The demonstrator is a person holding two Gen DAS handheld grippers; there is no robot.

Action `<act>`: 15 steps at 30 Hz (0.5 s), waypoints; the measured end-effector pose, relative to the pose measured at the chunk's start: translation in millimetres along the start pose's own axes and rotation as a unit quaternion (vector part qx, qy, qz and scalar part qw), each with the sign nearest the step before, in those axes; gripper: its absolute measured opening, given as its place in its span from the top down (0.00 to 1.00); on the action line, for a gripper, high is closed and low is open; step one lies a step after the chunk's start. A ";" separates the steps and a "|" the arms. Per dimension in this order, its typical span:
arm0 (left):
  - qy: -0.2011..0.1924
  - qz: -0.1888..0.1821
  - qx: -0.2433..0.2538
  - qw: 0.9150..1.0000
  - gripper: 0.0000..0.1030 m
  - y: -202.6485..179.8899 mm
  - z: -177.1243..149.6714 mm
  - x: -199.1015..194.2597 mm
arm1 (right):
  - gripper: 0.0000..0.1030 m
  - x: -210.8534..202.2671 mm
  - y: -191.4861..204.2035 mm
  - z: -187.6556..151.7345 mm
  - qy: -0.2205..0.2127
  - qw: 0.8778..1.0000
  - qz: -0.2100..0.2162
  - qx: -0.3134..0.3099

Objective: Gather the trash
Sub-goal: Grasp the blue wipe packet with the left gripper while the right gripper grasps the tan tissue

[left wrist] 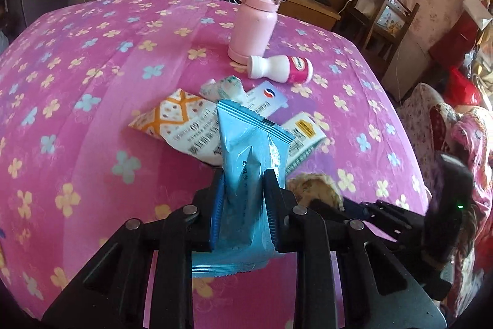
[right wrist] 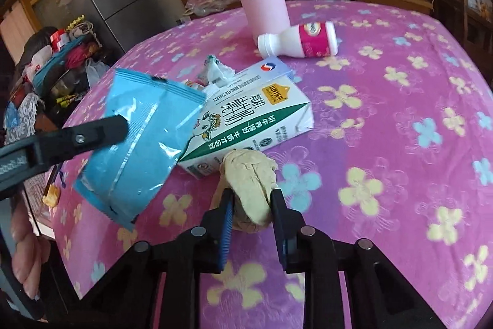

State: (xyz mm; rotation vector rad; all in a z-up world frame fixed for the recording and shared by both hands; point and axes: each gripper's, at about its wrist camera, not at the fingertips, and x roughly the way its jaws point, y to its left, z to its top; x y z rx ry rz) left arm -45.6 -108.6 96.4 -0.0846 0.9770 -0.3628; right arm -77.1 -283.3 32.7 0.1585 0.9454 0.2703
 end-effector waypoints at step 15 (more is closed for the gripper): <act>0.009 -0.061 0.067 0.996 0.78 -104.9 -37.7 0.8 | 0.78 -118.6 -69.3 -62.2 -0.040 0.995 -0.085 0.035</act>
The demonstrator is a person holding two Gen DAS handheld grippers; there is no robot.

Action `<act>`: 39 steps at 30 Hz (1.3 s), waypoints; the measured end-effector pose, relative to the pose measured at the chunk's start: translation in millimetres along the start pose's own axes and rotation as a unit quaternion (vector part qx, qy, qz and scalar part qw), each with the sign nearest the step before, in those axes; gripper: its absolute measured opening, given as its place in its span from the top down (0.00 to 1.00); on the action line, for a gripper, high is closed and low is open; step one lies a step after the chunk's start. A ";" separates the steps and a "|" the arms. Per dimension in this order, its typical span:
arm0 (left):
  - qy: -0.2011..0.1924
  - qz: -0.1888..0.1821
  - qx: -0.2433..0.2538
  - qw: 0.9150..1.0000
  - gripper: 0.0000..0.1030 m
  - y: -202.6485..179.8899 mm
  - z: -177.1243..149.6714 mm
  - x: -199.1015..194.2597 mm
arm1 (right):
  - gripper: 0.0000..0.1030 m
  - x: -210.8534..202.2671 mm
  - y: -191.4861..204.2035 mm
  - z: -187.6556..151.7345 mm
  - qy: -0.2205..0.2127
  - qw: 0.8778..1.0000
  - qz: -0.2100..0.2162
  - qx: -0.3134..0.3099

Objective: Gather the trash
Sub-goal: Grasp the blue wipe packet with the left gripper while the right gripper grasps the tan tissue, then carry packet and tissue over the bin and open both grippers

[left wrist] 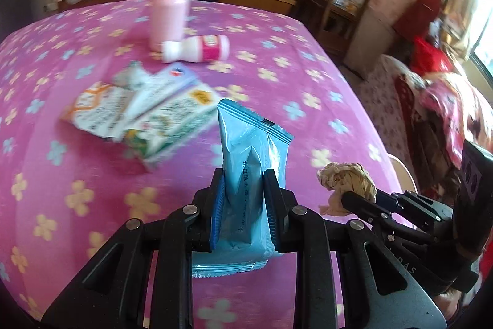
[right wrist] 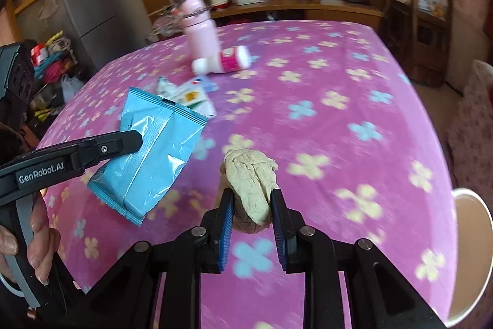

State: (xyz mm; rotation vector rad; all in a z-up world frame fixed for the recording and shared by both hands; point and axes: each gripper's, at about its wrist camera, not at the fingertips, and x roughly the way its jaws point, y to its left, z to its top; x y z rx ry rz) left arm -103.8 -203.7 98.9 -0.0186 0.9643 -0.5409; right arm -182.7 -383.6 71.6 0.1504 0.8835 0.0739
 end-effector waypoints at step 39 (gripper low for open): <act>0.086 -0.151 0.119 0.978 0.79 -280.4 -21.8 111.7 | 0.78 -113.7 -250.8 -118.5 0.014 0.963 -0.177 0.203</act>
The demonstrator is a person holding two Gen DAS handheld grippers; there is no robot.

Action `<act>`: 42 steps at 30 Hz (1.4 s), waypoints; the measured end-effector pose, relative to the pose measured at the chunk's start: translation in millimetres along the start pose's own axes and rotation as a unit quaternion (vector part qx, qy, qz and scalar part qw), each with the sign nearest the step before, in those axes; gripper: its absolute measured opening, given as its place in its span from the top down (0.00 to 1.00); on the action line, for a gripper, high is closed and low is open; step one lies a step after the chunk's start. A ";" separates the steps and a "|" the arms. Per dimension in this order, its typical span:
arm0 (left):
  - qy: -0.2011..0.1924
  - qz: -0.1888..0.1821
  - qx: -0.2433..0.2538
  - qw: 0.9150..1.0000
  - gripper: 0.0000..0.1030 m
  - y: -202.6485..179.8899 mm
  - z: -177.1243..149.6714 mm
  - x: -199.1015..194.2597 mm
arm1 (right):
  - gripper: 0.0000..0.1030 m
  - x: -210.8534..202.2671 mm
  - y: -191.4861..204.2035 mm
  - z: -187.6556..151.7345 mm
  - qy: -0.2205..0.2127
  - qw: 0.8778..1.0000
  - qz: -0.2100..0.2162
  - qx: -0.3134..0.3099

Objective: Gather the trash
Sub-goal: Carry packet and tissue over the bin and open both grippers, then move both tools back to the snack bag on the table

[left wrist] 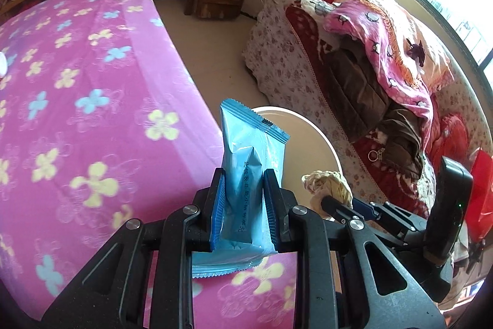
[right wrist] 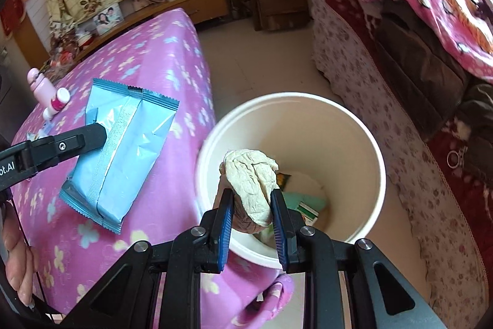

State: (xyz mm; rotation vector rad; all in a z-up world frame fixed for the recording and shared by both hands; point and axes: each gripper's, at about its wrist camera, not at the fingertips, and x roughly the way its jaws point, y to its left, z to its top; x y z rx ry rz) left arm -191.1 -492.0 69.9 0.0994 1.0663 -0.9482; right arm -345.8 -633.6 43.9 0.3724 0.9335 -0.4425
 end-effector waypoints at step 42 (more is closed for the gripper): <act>-0.018 0.087 -0.020 0.996 0.60 56.9 -22.6 -16.7 | 0.41 17.9 38.5 -0.3 0.012 1.000 0.007 0.009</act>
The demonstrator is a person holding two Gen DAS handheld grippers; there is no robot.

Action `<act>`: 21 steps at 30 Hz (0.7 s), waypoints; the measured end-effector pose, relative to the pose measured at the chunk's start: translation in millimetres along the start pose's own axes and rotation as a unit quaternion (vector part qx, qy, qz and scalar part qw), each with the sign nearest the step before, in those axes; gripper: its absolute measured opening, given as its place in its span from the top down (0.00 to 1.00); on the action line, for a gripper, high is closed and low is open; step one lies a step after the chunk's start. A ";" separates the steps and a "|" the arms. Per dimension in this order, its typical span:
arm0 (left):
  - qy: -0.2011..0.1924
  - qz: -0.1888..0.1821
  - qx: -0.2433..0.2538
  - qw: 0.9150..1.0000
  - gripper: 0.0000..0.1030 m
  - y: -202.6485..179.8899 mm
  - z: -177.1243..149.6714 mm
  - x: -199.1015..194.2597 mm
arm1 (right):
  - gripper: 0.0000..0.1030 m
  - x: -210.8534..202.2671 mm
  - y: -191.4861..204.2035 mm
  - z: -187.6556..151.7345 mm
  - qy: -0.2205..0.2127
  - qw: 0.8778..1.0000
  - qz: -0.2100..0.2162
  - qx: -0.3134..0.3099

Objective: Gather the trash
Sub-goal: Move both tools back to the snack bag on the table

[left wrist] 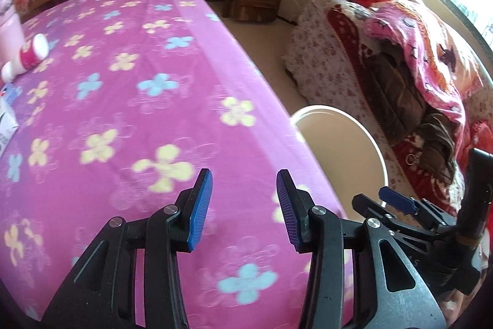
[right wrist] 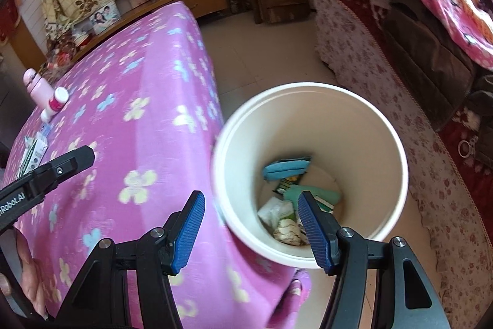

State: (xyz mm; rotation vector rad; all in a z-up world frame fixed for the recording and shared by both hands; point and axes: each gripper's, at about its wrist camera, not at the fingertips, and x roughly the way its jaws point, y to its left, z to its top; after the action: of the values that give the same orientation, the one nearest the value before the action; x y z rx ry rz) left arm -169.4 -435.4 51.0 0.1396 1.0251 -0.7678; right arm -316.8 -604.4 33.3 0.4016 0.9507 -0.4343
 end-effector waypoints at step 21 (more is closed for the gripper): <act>-0.035 0.092 -0.056 0.994 0.52 132.4 -26.8 -65.7 | 0.37 16.7 143.7 4.8 0.013 0.993 0.077 -0.087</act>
State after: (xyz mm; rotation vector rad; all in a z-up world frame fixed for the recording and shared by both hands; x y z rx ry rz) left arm -123.5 -292.5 58.3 0.1079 0.9711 -0.5420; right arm -230.2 -488.7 41.5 0.3187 0.9669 -0.2045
